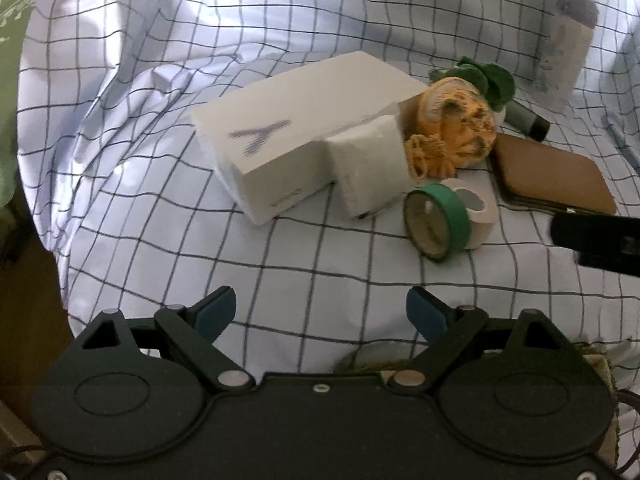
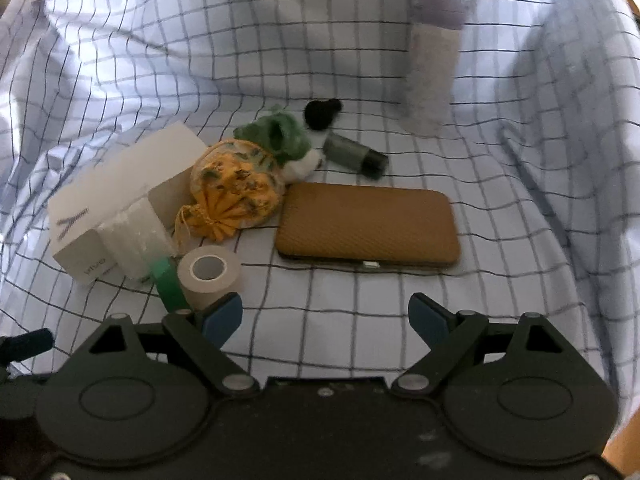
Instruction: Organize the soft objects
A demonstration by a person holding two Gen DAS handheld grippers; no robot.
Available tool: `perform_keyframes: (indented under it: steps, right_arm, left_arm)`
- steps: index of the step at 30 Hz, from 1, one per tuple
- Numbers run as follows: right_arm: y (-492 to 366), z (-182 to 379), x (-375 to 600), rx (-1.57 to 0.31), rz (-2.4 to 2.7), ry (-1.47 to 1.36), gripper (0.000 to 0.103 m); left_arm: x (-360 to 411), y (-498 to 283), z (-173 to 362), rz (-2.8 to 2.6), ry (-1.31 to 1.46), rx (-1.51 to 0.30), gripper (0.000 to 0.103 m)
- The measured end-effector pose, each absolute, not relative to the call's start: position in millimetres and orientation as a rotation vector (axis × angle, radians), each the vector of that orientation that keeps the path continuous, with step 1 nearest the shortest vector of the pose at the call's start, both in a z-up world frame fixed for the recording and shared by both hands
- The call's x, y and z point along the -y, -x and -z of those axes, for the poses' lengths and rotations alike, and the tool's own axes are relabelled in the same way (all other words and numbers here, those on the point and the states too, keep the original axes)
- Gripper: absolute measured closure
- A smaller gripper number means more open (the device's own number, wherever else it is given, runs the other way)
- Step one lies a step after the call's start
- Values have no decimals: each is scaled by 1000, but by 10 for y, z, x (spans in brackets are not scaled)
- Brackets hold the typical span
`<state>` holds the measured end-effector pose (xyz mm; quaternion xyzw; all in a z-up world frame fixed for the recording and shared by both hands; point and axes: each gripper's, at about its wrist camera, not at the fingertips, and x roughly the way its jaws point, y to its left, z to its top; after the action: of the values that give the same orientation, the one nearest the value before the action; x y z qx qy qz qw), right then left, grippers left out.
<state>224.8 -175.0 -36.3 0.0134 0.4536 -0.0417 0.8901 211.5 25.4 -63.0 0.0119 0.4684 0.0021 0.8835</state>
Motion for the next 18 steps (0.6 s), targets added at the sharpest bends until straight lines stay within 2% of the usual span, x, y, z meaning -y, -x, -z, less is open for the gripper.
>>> perform_keyframes:
  steps: [18]
  right_arm:
    - [-2771,590,1487,-990,57,-6,13]
  left_arm:
    - [-436,-2085,616,-18,32,-966,14]
